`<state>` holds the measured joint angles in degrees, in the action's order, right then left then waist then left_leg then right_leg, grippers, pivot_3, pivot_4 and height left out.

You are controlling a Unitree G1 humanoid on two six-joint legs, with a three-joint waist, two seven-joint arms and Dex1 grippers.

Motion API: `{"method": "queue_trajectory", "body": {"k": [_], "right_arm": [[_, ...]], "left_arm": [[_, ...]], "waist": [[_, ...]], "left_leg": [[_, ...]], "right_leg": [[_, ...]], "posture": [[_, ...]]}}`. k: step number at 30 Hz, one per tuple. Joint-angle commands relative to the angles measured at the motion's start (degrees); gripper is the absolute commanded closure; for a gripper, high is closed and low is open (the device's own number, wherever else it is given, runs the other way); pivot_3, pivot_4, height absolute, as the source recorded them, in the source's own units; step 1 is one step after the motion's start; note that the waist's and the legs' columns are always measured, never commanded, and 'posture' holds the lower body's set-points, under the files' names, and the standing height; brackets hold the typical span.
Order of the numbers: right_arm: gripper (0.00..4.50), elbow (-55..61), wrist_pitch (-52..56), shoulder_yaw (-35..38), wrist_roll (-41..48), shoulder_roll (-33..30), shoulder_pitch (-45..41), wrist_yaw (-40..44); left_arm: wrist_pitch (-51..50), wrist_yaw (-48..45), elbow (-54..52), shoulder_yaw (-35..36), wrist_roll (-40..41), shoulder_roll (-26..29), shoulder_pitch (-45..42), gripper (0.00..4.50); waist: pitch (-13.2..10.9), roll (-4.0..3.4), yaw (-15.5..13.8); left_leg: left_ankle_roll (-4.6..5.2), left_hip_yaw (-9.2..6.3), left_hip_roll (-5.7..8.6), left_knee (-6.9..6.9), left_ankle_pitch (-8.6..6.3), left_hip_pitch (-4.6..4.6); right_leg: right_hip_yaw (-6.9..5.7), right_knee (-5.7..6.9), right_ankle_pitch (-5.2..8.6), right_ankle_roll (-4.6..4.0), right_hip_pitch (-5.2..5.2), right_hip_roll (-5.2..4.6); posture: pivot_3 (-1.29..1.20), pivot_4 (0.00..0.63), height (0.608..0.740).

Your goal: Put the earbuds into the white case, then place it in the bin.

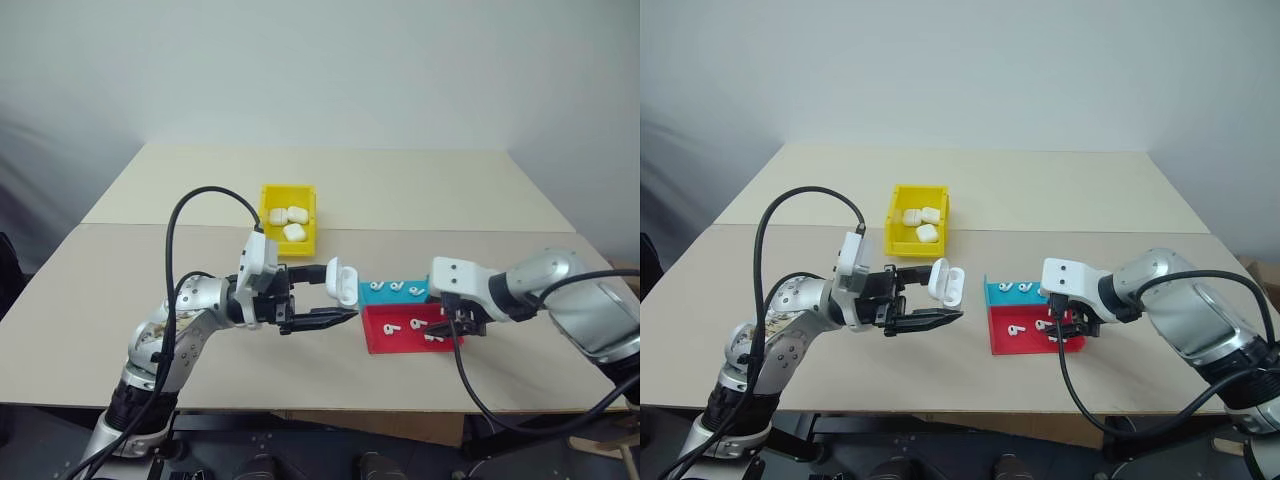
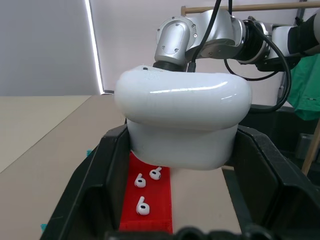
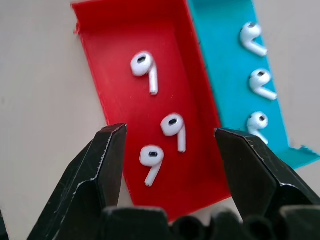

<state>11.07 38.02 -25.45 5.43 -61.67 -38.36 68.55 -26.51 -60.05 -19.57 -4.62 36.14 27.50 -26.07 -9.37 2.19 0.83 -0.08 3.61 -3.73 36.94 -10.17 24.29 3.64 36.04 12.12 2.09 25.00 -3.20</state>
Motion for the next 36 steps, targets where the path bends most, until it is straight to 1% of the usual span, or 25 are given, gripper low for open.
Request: {"method": "queue_trajectory", "body": {"k": [1,6,9,11,32,35,36], "right_arm": [[1.18,-1.6,0.9,-2.7,-4.6,0.4,-2.4,2.2],[1.18,-4.6,0.6,-3.6,-7.5,2.5,-2.9,3.3],[1.71,-5.9,1.0,-3.5,-8.6,3.8,-2.8,3.2],[2.34,-6.1,0.8,-3.1,-8.7,4.1,-2.5,3.6],[2.34,-7.3,0.3,-3.0,-9.6,6.0,-1.1,4.6],[2.91,-7.5,0.1,-3.0,-9.7,6.0,-0.9,4.6],[3.23,-7.5,0.2,-2.9,-9.7,6.0,-0.8,4.5]], "left_arm": [[-1.0,2.8,-4.3,-0.3,1.3,-1.0,0.8,1.75],[-2.1,4.7,-6.8,-0.5,2.4,-1.6,1.7,1.75],[-2.5,5.5,-7.7,-0.7,2.8,-1.7,2.0,1.75],[-2.5,5.8,-8.0,-0.8,3.0,-1.7,2.1,1.75],[-2.5,6.4,-8.8,-0.4,5.1,-0.9,1.2,1.75],[-2.5,6.7,-9.0,-0.6,5.1,-0.8,1.3,1.75],[-2.5,6.7,-9.0,-0.6,5.1,-0.8,1.4,1.75]], "waist": [[0.0,0.00,0.0],[0.0,0.00,0.1],[0.0,0.00,0.1],[0.0,0.00,0.1],[0.0,0.00,0.0],[0.0,0.00,0.0],[0.0,0.00,0.0]], "left_leg": [[0.00,0.01,0.00,0.00,0.00,0.00],[0.00,0.00,-0.01,0.00,0.00,-0.02],[0.00,0.00,-0.01,0.01,0.00,-0.04],[0.00,0.00,0.00,0.01,0.00,-0.04],[0.00,0.00,0.00,0.01,0.00,-0.04],[0.00,0.00,0.00,0.01,0.00,-0.04],[0.00,0.00,0.00,0.01,0.00,-0.04]], "right_leg": [[0.00,0.00,0.00,0.00,0.00,0.00],[0.01,0.04,0.00,0.00,0.01,0.02],[0.01,0.07,-0.01,-0.01,0.01,0.03],[0.02,0.07,-0.01,-0.01,0.01,0.03],[0.02,0.05,-0.01,0.00,0.01,0.03],[0.02,0.06,-0.01,0.00,0.00,0.03],[0.02,0.06,-0.01,0.00,0.00,0.03]], "posture": [[0.00,0.150,0.740],[0.00,0.150,0.740],[0.00,0.150,0.740],[0.00,0.150,0.740],[0.00,0.150,0.740],[0.00,0.150,0.740],[0.00,0.150,0.740]]}}
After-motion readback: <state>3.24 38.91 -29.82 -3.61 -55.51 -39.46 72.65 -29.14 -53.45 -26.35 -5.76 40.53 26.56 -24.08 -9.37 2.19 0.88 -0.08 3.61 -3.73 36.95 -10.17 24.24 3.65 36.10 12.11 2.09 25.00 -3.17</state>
